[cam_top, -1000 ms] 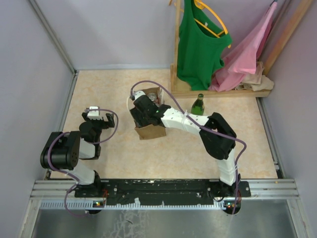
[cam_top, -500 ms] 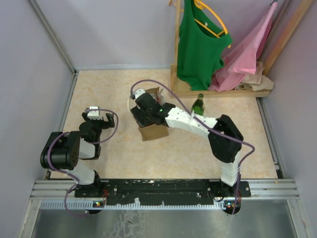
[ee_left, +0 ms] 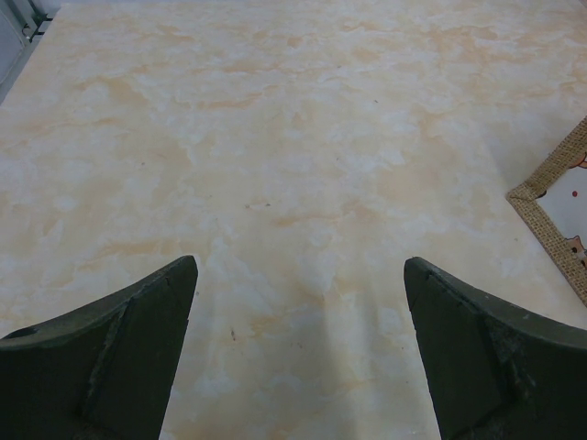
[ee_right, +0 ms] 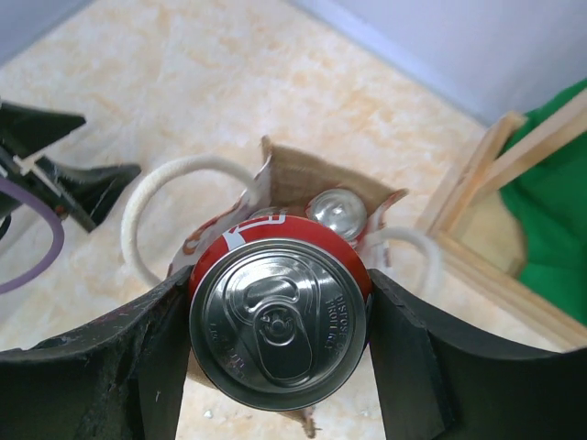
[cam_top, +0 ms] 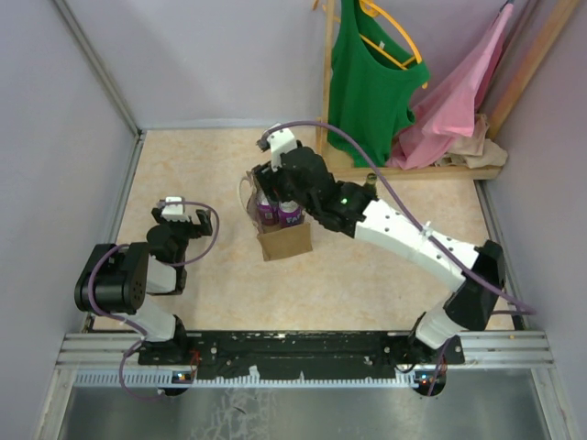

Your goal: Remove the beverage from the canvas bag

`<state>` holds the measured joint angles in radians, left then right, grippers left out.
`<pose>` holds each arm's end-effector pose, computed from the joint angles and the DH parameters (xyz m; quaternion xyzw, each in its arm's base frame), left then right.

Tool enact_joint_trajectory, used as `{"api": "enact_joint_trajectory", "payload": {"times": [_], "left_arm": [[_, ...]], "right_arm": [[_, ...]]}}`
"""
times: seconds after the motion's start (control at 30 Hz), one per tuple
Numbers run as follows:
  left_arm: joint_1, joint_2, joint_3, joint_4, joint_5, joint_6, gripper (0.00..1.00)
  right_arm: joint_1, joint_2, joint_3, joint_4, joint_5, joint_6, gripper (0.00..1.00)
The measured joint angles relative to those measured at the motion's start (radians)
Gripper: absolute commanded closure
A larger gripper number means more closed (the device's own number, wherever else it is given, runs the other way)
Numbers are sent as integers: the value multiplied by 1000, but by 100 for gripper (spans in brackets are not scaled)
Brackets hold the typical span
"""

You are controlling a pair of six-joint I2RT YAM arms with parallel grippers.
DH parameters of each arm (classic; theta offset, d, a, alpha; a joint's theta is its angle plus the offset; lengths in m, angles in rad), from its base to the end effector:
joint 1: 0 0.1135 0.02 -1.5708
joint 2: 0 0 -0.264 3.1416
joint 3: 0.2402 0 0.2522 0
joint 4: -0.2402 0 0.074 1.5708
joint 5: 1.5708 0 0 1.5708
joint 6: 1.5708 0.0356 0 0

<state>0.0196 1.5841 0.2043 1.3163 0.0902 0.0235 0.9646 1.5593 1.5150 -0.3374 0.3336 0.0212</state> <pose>0.2382 0.0015 0.1414 0.0323 0.7284 -0.0181 0.6842 0.2171 0.2927 0.3865 -0.2884 0.7700 0.1402 0.5517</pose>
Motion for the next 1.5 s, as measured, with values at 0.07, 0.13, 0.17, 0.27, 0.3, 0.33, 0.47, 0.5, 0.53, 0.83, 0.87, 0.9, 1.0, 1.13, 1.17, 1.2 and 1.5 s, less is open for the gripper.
{"api": "enact_joint_trajectory", "payload": {"times": [0.07,0.13,0.17,0.27,0.3,0.33,0.47,0.5,0.53,0.83,0.87,0.9,1.0,1.13,1.17,1.2,1.5], "left_arm": [[0,0,0,0,0,0,0],[0,0,0,0,0,0,0],[0,0,0,0,0,0,0],[0,0,0,0,0,0,0],[0,0,0,0,0,0,0],[0,0,0,0,0,0,0],[0,0,0,0,0,0,0],[0,0,0,0,0,0,0],[0,0,0,0,0,0,0],[0,0,0,0,0,0,0],[0,0,0,0,0,0,0],[0,0,0,0,0,0,0],[0,0,0,0,0,0,0],[0,0,0,0,0,0,0],[0,0,0,0,0,0,0],[0,0,0,0,0,0,0],[0,0,0,0,0,0,0]], "right_arm": [[0,-40,-1,15,35,-27,100],[0,-77,-2,30,71,-53,100],[0,-105,-2,41,98,-71,100],[0,-175,-3,80,179,-117,100],[0,-201,-8,98,213,-136,100],[0,-226,-18,121,248,-153,100],[-13,-332,-87,200,399,-215,100],[-24,-351,-105,203,423,-219,100],[-42,-369,-124,203,441,-217,100],[-212,-394,-275,84,449,-108,100],[-214,-389,-285,68,435,-97,100],[-216,-382,-292,58,421,-85,100],[-224,-352,-308,35,367,-53,100],[-249,-309,-320,29,288,-17,100],[-258,-299,-320,30,269,-11,100],[-268,-289,-320,31,253,-7,100],[-360,-106,-322,87,105,43,100]]}}
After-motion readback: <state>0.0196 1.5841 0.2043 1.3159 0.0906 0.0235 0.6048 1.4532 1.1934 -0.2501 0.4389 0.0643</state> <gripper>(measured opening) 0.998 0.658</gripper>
